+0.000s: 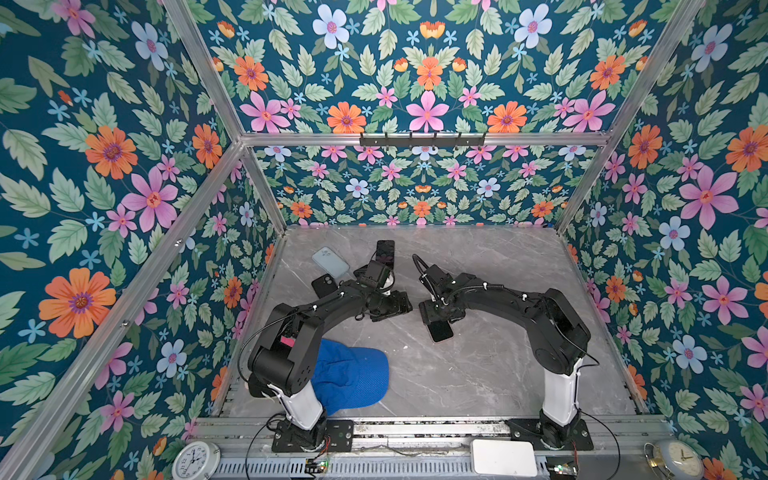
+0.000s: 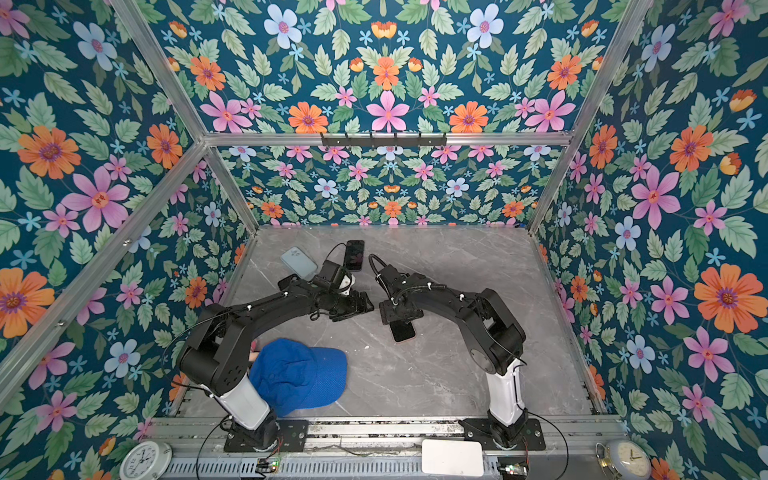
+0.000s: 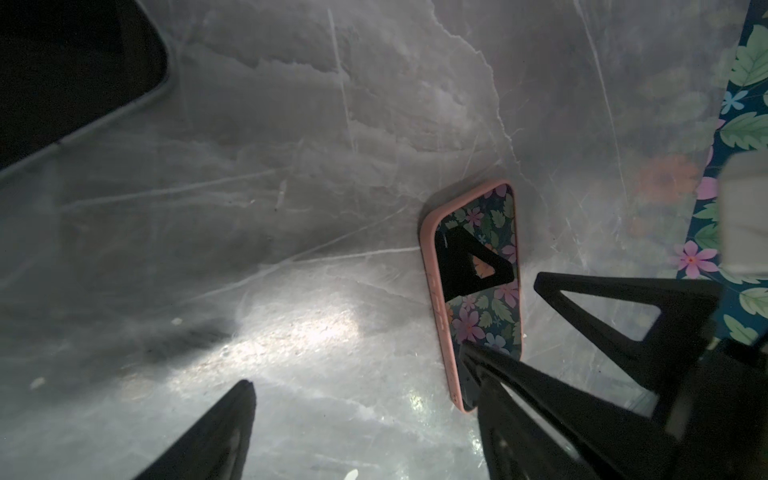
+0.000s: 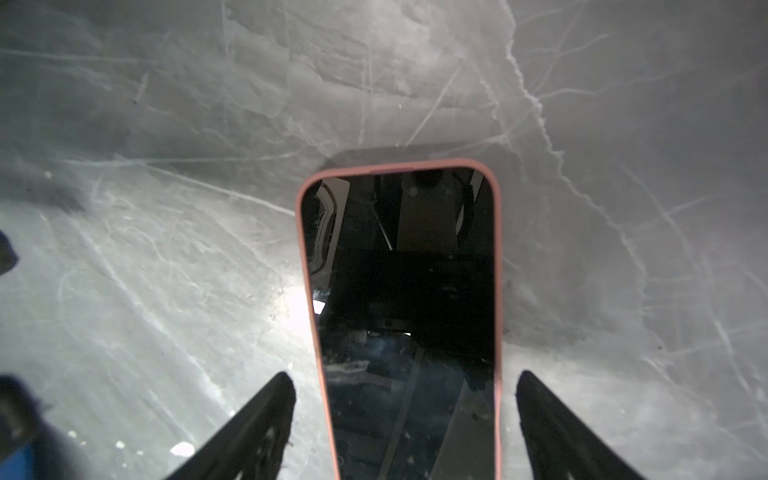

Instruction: Put the phone into the phone case

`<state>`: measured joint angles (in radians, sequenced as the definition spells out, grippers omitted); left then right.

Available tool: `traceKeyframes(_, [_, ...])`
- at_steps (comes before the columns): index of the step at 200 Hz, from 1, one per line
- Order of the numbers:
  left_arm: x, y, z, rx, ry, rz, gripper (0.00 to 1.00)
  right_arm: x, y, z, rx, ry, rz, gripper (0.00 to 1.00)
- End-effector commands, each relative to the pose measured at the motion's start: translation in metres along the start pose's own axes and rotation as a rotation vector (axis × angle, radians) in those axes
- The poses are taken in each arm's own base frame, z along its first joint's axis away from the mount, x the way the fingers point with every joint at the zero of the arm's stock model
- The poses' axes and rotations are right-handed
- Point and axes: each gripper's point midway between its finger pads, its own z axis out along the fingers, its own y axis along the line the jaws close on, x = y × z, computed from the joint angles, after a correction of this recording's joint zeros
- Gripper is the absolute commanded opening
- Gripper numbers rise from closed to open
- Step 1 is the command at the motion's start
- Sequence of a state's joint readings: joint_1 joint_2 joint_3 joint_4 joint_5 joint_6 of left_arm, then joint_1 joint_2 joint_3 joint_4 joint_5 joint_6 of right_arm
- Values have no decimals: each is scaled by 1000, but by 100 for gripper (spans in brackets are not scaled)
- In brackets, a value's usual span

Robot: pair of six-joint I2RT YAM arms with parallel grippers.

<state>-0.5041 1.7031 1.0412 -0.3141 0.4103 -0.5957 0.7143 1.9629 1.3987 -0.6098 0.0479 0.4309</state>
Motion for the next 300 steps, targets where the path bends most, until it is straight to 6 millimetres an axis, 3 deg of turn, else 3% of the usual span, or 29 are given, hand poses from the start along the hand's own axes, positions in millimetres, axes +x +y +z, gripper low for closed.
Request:
traceKeyframes(1, [-1, 1, -2, -10, -6, -2, 86, 2, -2, 2, 23, 21, -15, 84])
traceKeyframes(78, [-4, 13, -6, -41, -13, -20, 86, 3, 0, 13, 29, 45, -7, 85])
traceKeyframes(85, [-4, 13, -6, -40, -14, -20, 86, 3, 0, 13, 32, 45, -9, 96])
traceKeyframes(125, [-3, 12, -2, -28, -5, -25, 86, 2, 1, 17, 39, 47, -13, 96])
traceKeyframes(186, [-2, 12, -1, -24, -5, -28, 86, 7, 0, 25, 54, 73, -7, 80])
traceKeyframes(242, [-4, 11, -2, -24, -7, -29, 86, 4, -2, 18, 63, 63, 2, 71])
traceKeyframes(300, [-13, 5, -7, -23, -24, -18, 86, -18, -23, 0, 135, 13, -3, 67])
